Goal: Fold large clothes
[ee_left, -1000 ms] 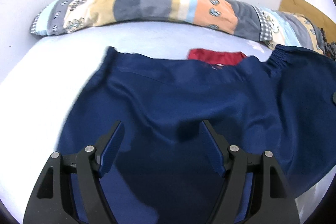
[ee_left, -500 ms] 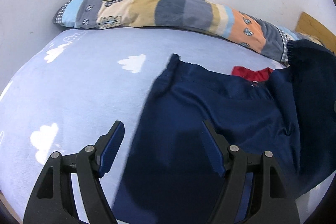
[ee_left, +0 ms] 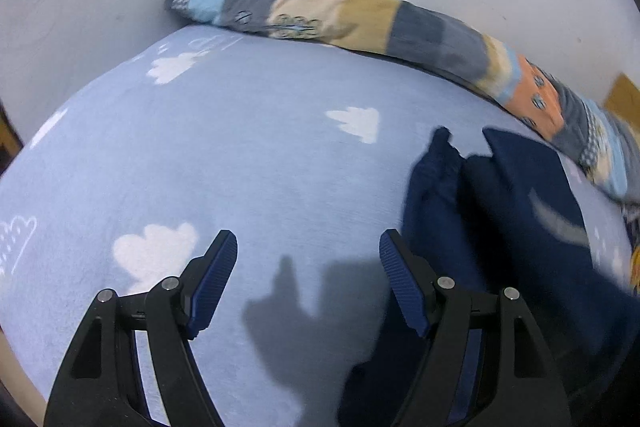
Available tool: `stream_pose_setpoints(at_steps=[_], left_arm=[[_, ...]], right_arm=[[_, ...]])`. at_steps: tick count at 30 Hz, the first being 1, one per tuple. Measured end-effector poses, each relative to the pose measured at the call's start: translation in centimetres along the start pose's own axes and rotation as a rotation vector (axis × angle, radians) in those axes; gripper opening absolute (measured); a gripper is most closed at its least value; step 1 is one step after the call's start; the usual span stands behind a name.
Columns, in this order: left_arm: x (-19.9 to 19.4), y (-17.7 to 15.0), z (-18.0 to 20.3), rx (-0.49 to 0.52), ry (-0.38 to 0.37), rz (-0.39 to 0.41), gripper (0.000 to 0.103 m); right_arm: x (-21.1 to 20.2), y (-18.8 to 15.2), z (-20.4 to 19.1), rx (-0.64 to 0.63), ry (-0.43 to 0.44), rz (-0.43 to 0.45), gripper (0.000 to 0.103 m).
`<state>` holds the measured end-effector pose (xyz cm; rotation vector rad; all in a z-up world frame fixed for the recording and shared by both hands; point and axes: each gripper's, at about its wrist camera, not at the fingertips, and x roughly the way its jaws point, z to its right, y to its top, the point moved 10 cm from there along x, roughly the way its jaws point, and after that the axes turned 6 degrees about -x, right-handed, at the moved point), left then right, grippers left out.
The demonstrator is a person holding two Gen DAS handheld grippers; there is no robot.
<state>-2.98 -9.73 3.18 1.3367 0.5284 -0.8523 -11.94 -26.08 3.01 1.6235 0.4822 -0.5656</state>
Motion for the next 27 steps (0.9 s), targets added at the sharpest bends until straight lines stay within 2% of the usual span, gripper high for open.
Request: stream_pose_setpoints(at_steps=[2,4,8,10,11,13,16,18,23,27], left_arm=[[0.1,0.2,-0.8,-0.033,-0.002,-0.011,0.074],[-0.1,0.2,-1.4,-0.047,-0.005,-0.009,0.074],[-0.7,0.8,-1.5,-0.053,-0.009,0.013,0.074],[-0.8,0.8,-1.6,-0.055,-0.009,0.018,0.074],[-0.6,0.7,-1.6,-0.053,-0.005,0.014,0.074],[-0.3,0.6,-1.7,-0.048,0.0,0.006,0.074],[-0.2,0.6,-1.9,-0.051,0.006,-0.001,0.074],[-0.3,0.8,-2.0,-0.053,0.003,0.004,0.074],[-0.2,0.8,-1.9,-0.053,0.001,0.001,0.074],[-0.4,0.8,-1.6,-0.036,0.002,0.004,0.074]], right_arm=[[1.2,-1.1,-0.9,0.003,0.012,-0.03,0.011],[0.8,-0.8,-0.9,0.031,0.026,-0.016,0.011],[-2.1,1.7,-0.5,0.129,0.089,0.107,0.01],[-2.9,2.5,-0.8,0.135,0.1,0.153,0.01],[-2.4,2.4,-1.4,0.103,0.102,0.144,0.01],[0.4,0.5,-3.2,0.032,0.108,0.025,0.011],[3.4,-3.5,-4.3,0.008,0.092,-0.094,0.011],[4.1,-4.2,-4.8,-0.031,0.069,-0.108,0.011],[3.5,-3.6,-5.3,-0.085,0.044,-0.092,0.011],[5.3,-5.6,-5.7,-0.12,0.046,-0.188,0.014]])
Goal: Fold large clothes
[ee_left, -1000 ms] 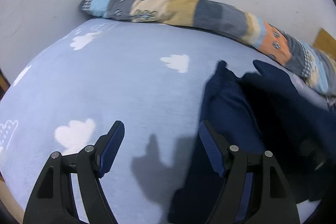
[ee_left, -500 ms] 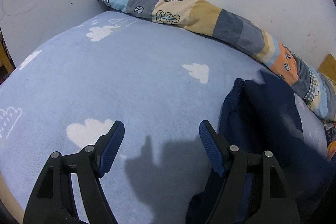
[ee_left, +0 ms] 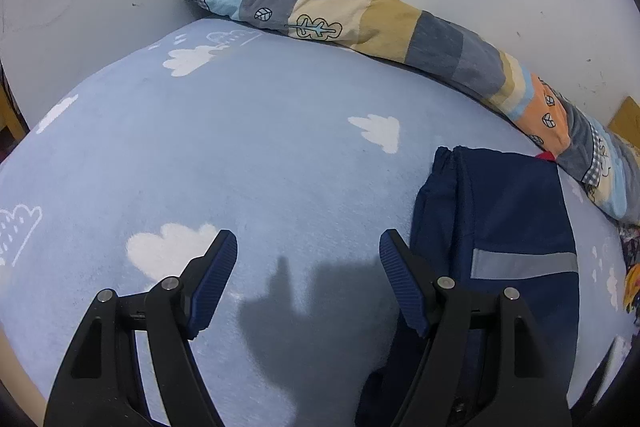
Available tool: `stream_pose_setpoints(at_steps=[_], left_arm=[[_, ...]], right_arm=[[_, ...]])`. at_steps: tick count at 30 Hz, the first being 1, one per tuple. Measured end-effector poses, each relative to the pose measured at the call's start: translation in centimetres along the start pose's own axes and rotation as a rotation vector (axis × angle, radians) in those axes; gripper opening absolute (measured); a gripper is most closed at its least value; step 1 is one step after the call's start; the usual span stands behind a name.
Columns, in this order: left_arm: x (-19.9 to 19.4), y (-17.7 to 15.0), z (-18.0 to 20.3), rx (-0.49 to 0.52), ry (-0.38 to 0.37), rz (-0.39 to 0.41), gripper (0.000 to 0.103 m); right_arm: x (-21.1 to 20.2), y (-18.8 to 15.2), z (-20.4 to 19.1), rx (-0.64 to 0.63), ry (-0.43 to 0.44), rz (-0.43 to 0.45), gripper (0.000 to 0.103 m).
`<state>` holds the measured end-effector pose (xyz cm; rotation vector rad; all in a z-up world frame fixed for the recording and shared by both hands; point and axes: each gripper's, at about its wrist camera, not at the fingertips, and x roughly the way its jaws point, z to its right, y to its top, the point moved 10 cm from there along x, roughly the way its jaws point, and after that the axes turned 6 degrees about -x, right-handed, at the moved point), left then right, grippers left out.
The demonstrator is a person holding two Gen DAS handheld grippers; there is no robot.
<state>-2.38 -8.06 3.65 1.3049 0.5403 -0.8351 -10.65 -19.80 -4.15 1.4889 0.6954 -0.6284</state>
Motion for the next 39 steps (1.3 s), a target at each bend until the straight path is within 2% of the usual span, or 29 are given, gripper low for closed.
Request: stream_pose_setpoints(at_steps=[7,12,16,17,18,19,20,22,25,26,27,28,30,34,36,39], left_arm=[[-0.2,0.2,-0.2,-0.018,0.0,0.002,0.074],[-0.3,0.1,0.3,-0.011,-0.017,-0.006,0.074],[-0.6,-0.2,1.1,0.027,-0.031,-0.009,0.074],[-0.8,-0.2,1.4,0.036,-0.043,-0.01,0.074],[-1.0,-0.3,1.7,0.046,-0.059,-0.011,0.074],[-1.3,-0.4,2.1,0.054,-0.074,-0.011,0.074],[-1.5,-0.5,2.5,0.065,-0.094,-0.011,0.074],[-2.1,-1.0,3.8,0.098,-0.146,-0.019,0.074],[-2.9,-2.4,6.4,0.176,-0.227,-0.038,0.074],[-3.1,-3.0,7.5,0.207,-0.255,-0.048,0.074],[-3.2,-3.5,8.3,0.227,-0.277,-0.058,0.074],[-3.4,-4.2,9.3,0.248,-0.303,-0.075,0.074],[-3.3,-5.6,11.0,0.298,-0.34,-0.114,0.074],[-2.7,-6.8,12.5,0.382,-0.305,-0.121,0.074],[-2.7,-7.1,12.9,0.388,-0.306,-0.128,0.074],[-2.6,-7.4,13.3,0.387,-0.308,-0.133,0.074]], right_arm=[[0.1,-1.2,-2.3,-0.125,-0.021,-0.044,0.039],[-1.2,-3.2,-3.9,-0.211,0.024,-0.075,0.048],[-2.3,-5.3,-6.0,-0.289,0.173,-0.146,0.055],[-3.3,-5.8,-6.7,-0.273,0.258,-0.16,0.054],[-4.5,-6.0,-6.9,-0.21,0.368,-0.17,0.047],[-5.4,-5.7,-6.7,-0.158,0.438,-0.165,0.04],[-6.9,-4.9,-5.5,-0.089,0.488,-0.127,0.04],[-8.8,-3.4,-2.0,-0.011,0.436,-0.043,0.04],[-12.0,-1.7,5.8,0.171,0.334,0.103,0.041],[-12.9,-1.7,8.6,0.223,0.29,0.134,0.039],[-13.3,-2.0,11.0,0.249,0.227,0.137,0.03],[-13.4,-2.7,12.9,0.253,0.168,0.117,0.015],[-13.0,-5.0,15.4,0.225,0.063,0.031,0.007],[-12.9,-8.0,15.3,0.246,0.095,-0.034,0.006],[-12.0,-8.6,14.5,0.227,0.124,-0.067,0.005],[-10.2,-8.6,13.1,0.158,0.075,-0.092,0.005]])
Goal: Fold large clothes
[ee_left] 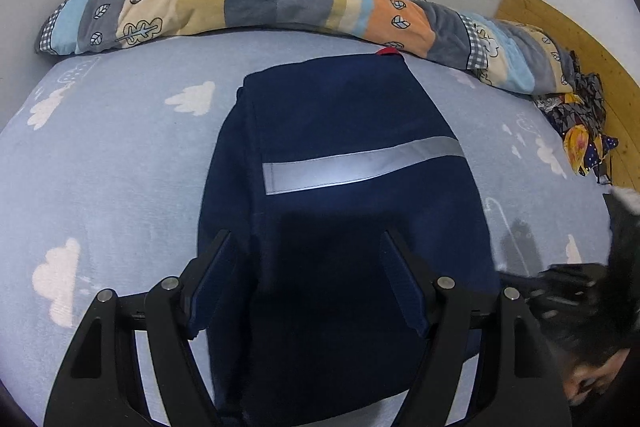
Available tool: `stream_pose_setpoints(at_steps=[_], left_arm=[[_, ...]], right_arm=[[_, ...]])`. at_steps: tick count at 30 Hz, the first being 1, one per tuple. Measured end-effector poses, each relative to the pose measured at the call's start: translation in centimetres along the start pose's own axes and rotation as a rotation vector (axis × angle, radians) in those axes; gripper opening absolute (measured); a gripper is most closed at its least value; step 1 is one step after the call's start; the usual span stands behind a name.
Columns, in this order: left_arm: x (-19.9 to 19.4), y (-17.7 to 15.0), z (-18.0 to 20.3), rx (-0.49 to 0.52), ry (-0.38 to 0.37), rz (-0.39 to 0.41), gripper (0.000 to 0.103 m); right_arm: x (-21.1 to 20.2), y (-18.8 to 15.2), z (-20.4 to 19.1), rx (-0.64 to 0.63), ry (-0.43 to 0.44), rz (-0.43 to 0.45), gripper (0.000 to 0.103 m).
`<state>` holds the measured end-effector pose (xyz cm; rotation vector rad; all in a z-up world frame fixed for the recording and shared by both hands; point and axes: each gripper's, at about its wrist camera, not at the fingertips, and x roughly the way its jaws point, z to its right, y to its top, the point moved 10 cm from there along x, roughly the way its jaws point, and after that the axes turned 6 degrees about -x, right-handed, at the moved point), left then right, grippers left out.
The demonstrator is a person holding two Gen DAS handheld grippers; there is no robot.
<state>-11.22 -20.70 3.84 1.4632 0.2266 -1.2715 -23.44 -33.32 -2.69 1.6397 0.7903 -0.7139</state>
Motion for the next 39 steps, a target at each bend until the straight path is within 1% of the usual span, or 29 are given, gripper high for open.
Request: stream_pose_setpoints(at_steps=[3,4,5,6,7,8,9,10,11,12,14,16,17,18,20,21,22,23,25,26,27,29,30,31,33,35,37,39], left_arm=[[0.8,-0.6,0.2,0.012,0.012,-0.023,0.074],[1.1,-0.9,0.2,0.018,0.017,-0.032,0.074],[1.3,-1.1,0.2,0.027,0.022,-0.042,0.074],[1.5,-1.3,0.2,0.037,0.029,-0.049,0.074],[1.6,-1.4,0.2,0.046,0.037,-0.053,0.074],[1.6,-1.4,0.2,0.047,0.036,-0.051,0.074],[1.6,-1.4,0.4,0.045,0.028,-0.05,0.074],[1.6,-1.4,0.7,0.042,0.019,-0.051,0.074],[1.6,-1.4,1.0,0.044,0.013,-0.053,0.074],[1.7,-1.5,1.6,0.049,-0.001,-0.056,0.074],[1.8,-1.7,3.1,0.066,-0.028,-0.061,0.074],[1.9,-2.0,4.7,0.091,-0.06,-0.071,0.074],[2.1,-2.4,5.6,0.119,-0.077,-0.084,0.074],[2.2,-2.6,6.0,0.142,-0.077,-0.088,0.074],[2.6,-2.8,6.6,0.185,-0.062,-0.092,0.074],[2.8,-2.8,6.5,0.193,-0.053,-0.096,0.074],[3.1,-2.7,6.3,0.183,-0.049,-0.104,0.074],[3.4,-2.5,5.8,0.159,-0.049,-0.113,0.074],[3.7,-2.1,4.9,0.109,-0.045,-0.125,0.074],[3.9,-1.9,4.5,0.089,-0.042,-0.128,0.074],[4.1,-1.8,3.9,0.067,-0.035,-0.133,0.074],[4.3,-1.8,2.9,0.043,-0.024,-0.143,0.074],[4.3,-1.9,2.7,0.041,-0.019,-0.144,0.074],[4.2,-1.8,2.4,0.042,-0.013,-0.141,0.074],[3.7,-1.8,2.0,0.041,-0.008,-0.13,0.074],[3.4,-1.9,1.5,0.032,-0.002,-0.121,0.074],[3.3,-2.1,1.2,0.027,0.007,-0.114,0.074],[3.4,-2.4,1.1,0.037,0.024,-0.108,0.074]], right_arm=[[3.8,-0.7,-0.1,-0.056,-0.088,-0.077,0.005],[4.3,-0.7,-0.2,-0.069,-0.107,-0.074,0.005],[4.2,-0.6,-0.2,-0.047,-0.107,-0.077,0.005],[3.7,-0.4,-0.1,-0.013,-0.088,-0.089,0.006],[2.8,0.1,0.0,0.033,-0.034,-0.089,0.004],[1.3,1.1,0.3,0.067,0.001,-0.038,0.002],[0.1,2.1,1.0,0.086,-0.003,0.011,0.003],[-1.4,3.3,2.1,0.102,-0.035,0.061,0.007],[-2.6,4.7,3.4,0.115,-0.07,0.108,0.007],[-3.0,6.2,4.5,0.133,-0.071,0.136,0.007],[-2.1,8.2,5.8,0.163,-0.045,0.126,0.007],[-0.4,10.6,6.4,0.144,-0.052,0.127,0.007],[1.3,12.1,7.2,0.131,-0.073,0.104,0.007],[2.4,13.0,7.9,0.127,-0.094,0.096,0.007],[5.6,15.1,9.7,0.133,-0.091,0.065,0.006],[6.5,15.3,9.9,0.128,-0.101,0.064,0.006],[7.5,16.2,10.4,0.111,-0.112,0.054,0.006],[9.1,16.8,10.7,0.104,-0.11,0.014,0.006],[12.2,16.7,11.6,0.115,-0.125,-0.072,0.002],[13.7,16.0,12.1,0.124,-0.124,-0.137,0.002],[14.2,15.8,12.3,0.144,-0.113,-0.144,0.001],[13.7,16.0,12.8,0.228,-0.084,-0.139,0.0],[13.2,16.2,12.7,0.223,-0.087,-0.138,0.0],[12.3,16.6,12.2,0.194,-0.085,-0.123,0.006],[9.1,17.0,10.8,0.155,-0.054,-0.065,0.008],[6.1,15.9,9.5,0.137,-0.049,-0.041,0.008],[4.1,13.9,8.1,0.108,-0.054,-0.039,0.008],[3.5,12.4,7.3,0.1,-0.068,-0.046,0.008]])
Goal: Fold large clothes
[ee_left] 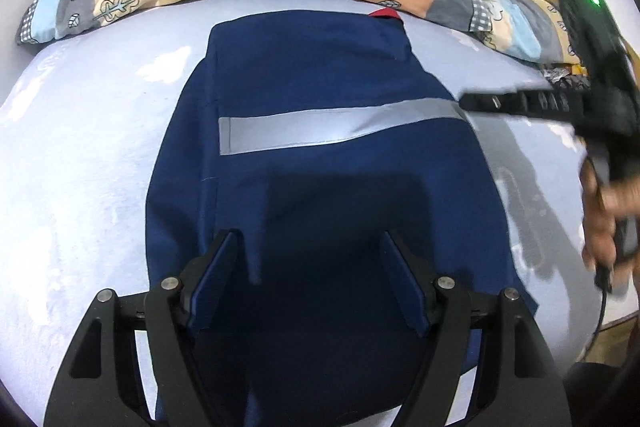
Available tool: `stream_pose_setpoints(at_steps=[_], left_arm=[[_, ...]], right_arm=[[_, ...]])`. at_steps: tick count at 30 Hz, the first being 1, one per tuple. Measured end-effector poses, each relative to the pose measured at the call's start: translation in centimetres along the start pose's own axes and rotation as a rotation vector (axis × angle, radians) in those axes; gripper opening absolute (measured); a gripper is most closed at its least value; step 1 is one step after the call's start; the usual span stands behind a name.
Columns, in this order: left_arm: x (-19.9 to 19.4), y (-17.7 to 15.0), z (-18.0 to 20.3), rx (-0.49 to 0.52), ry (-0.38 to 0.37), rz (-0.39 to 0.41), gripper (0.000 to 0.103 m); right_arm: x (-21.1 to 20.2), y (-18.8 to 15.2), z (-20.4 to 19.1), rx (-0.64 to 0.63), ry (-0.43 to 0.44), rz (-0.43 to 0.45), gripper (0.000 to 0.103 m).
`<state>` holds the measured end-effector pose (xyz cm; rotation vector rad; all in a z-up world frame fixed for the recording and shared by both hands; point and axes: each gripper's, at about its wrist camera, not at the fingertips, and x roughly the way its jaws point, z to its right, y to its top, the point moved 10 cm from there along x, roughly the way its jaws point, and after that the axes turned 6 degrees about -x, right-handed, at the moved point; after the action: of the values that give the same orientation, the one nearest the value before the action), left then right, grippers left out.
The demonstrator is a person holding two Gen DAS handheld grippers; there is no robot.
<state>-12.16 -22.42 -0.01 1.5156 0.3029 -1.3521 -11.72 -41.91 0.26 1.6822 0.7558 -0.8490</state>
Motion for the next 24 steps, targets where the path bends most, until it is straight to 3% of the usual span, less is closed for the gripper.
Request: stream_pose_setpoints(at_steps=[8,11,12,13,16,19,24], left_arm=[[1.4,-0.3,-0.1,0.044,0.056,-0.006,0.078],[0.7,-0.1,-0.2,0.034,0.053,0.004,0.077],[0.3,0.0,0.0,0.037,0.056,0.013,0.077],[-0.1,0.1,0.0,0.045,0.06,0.023,0.077],[-1.1,0.3,-0.4,0.062,0.09,0.073,0.077],[-1.3,0.2,-1.3,0.071,0.122,0.085,0.077],[-0.1,-0.6,-2.6,0.083,0.175,0.055,0.077]], right_arm=[[4.4,-2.8,-0.4,-0.001,-0.066,-0.084,0.004],[3.1,-2.5,-0.2,0.04,-0.049,-0.094,0.001],[2.2,-2.5,-0.4,0.047,-0.045,-0.08,0.008],[1.0,-2.5,-0.9,0.041,-0.029,-0.06,0.009],[-2.4,-4.5,-2.9,-0.023,-0.03,-0.035,0.009],[-4.3,-7.8,-5.0,-0.008,0.012,-0.015,0.009],[-3.2,-10.8,-6.0,-0.007,-0.024,-0.011,0.008]])
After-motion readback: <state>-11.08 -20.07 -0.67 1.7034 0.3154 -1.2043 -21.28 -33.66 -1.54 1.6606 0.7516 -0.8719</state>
